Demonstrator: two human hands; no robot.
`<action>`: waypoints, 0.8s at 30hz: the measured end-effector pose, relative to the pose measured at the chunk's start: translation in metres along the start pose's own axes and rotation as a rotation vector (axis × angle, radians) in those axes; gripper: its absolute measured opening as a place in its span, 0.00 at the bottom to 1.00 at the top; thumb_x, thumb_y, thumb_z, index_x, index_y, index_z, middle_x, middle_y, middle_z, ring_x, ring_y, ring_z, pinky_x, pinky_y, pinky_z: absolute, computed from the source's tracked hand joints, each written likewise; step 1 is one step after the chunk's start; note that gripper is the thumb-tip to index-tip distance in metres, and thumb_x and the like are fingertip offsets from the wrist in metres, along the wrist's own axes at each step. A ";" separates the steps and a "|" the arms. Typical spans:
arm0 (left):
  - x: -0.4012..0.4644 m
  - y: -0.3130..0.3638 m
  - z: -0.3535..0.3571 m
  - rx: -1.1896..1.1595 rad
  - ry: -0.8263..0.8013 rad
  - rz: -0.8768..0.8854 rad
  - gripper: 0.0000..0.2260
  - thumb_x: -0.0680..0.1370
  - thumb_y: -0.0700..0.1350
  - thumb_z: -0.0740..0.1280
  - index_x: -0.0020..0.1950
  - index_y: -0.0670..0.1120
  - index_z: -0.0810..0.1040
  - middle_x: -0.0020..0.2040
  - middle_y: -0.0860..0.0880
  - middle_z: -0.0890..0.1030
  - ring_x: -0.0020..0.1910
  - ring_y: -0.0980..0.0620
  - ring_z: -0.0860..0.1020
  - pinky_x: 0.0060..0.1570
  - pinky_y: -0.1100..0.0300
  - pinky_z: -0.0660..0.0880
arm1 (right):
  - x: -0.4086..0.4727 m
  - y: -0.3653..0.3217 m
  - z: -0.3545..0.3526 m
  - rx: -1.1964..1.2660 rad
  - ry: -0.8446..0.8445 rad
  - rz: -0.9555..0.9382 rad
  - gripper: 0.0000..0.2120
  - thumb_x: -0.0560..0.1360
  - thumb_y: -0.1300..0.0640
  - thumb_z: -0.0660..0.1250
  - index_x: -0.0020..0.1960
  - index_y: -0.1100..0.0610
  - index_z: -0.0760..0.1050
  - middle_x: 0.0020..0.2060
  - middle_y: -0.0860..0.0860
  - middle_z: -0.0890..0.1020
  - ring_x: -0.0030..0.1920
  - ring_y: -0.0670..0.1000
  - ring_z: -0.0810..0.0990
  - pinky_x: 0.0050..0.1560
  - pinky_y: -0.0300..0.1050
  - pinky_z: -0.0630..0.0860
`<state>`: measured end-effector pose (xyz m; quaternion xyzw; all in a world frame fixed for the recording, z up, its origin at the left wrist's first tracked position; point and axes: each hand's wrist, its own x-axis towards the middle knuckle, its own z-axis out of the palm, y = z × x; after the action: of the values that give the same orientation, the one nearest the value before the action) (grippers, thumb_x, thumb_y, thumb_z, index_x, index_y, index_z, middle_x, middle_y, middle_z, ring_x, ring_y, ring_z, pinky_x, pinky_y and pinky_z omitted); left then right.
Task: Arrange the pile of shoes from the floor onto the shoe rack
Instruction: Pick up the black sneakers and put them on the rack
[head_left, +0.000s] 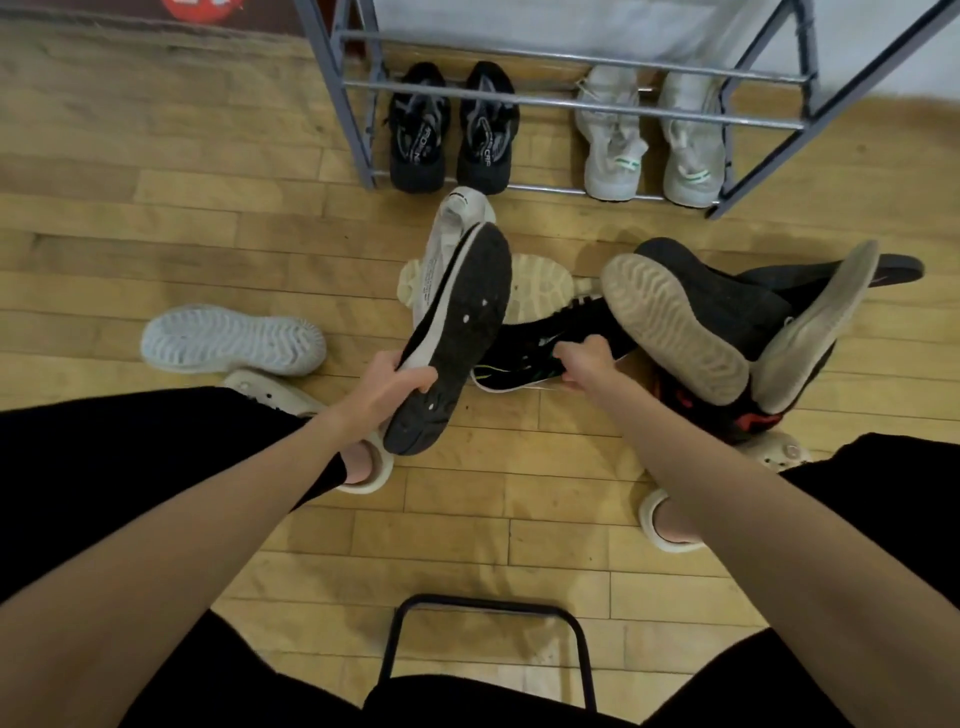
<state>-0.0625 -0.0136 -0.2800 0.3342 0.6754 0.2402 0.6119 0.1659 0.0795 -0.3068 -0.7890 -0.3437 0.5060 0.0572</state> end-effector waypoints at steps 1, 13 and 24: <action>-0.002 -0.002 -0.003 -0.037 0.011 -0.002 0.07 0.66 0.42 0.66 0.42 0.42 0.78 0.38 0.48 0.80 0.38 0.53 0.79 0.34 0.65 0.74 | 0.003 0.003 0.013 0.016 0.024 0.055 0.31 0.75 0.57 0.68 0.72 0.64 0.59 0.68 0.62 0.67 0.64 0.61 0.71 0.63 0.54 0.75; -0.014 -0.020 -0.026 -0.263 0.072 -0.081 0.07 0.69 0.40 0.64 0.45 0.42 0.77 0.41 0.45 0.81 0.47 0.45 0.79 0.50 0.52 0.74 | 0.014 -0.017 0.100 0.039 0.215 0.285 0.72 0.55 0.30 0.75 0.75 0.59 0.27 0.72 0.66 0.49 0.69 0.64 0.61 0.67 0.55 0.63; -0.024 -0.010 -0.027 -0.193 0.102 -0.112 0.02 0.73 0.41 0.64 0.41 0.48 0.74 0.38 0.49 0.78 0.40 0.51 0.76 0.37 0.58 0.72 | -0.001 0.003 0.058 0.161 0.011 0.288 0.64 0.60 0.44 0.76 0.76 0.50 0.31 0.72 0.60 0.55 0.69 0.64 0.63 0.64 0.60 0.70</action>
<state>-0.0898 -0.0360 -0.2682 0.2230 0.6968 0.2865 0.6186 0.1184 0.0613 -0.3355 -0.8257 -0.1851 0.5306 0.0488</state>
